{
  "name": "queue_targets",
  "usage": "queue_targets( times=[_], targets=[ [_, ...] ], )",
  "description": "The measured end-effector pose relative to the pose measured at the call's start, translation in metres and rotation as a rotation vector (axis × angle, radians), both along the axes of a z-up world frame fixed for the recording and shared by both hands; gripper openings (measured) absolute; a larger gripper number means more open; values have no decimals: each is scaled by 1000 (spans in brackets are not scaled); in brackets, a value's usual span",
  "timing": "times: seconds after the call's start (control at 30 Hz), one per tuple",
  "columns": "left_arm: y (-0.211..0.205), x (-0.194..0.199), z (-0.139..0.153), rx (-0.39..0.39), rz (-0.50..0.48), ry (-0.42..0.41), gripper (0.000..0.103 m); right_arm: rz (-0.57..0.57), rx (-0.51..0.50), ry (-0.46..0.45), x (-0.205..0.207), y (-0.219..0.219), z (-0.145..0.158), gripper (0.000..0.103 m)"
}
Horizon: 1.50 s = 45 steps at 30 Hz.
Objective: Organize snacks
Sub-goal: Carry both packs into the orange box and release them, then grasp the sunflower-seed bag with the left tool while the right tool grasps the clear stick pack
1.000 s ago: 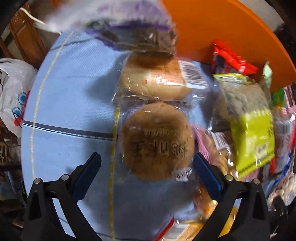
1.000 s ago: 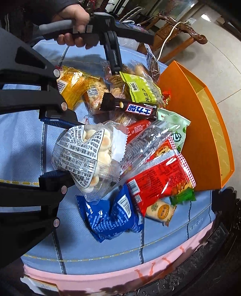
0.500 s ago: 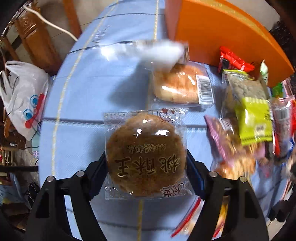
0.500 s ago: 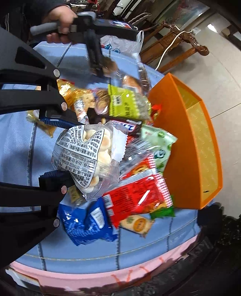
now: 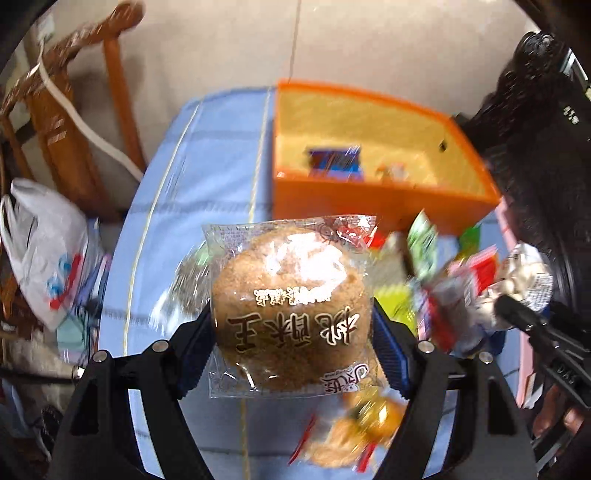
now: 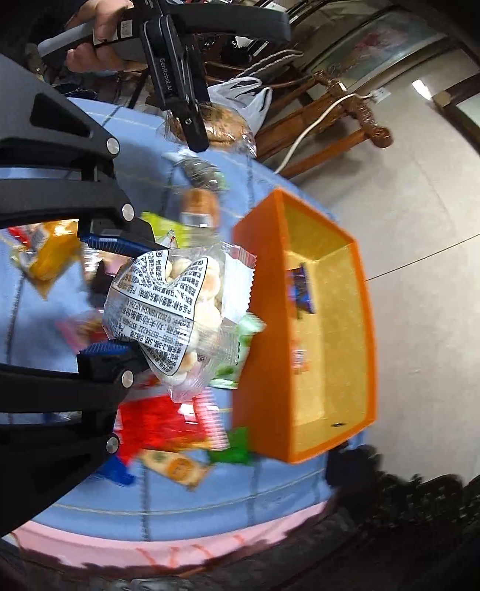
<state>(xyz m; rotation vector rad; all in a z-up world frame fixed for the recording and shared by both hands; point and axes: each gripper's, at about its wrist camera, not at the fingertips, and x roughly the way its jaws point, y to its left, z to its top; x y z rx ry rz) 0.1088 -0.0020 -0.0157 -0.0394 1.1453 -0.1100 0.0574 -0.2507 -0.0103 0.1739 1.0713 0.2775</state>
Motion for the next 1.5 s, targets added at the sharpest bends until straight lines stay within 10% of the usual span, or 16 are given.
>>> queue_targets(
  times=[0.33,0.7,0.77,0.87,1.5],
  targets=[
    [-52,100,29,11,-35,-77,75,-54,20,-108,88,-26,28,38],
    [-82,183,-43,40,-42,47,76,-120,21,-27,164,-38,-26,40],
    [-84,188,-52,66,-24,61,94,-129,-1,10,169,-35,-38,43],
    [-79,184,-50,71,-8,57,99,-194,12,8,161,-40,-41,65],
    [-4,62,-29,116,31,34,99,-216,-9,23,32,-44,-18,79]
  ],
)
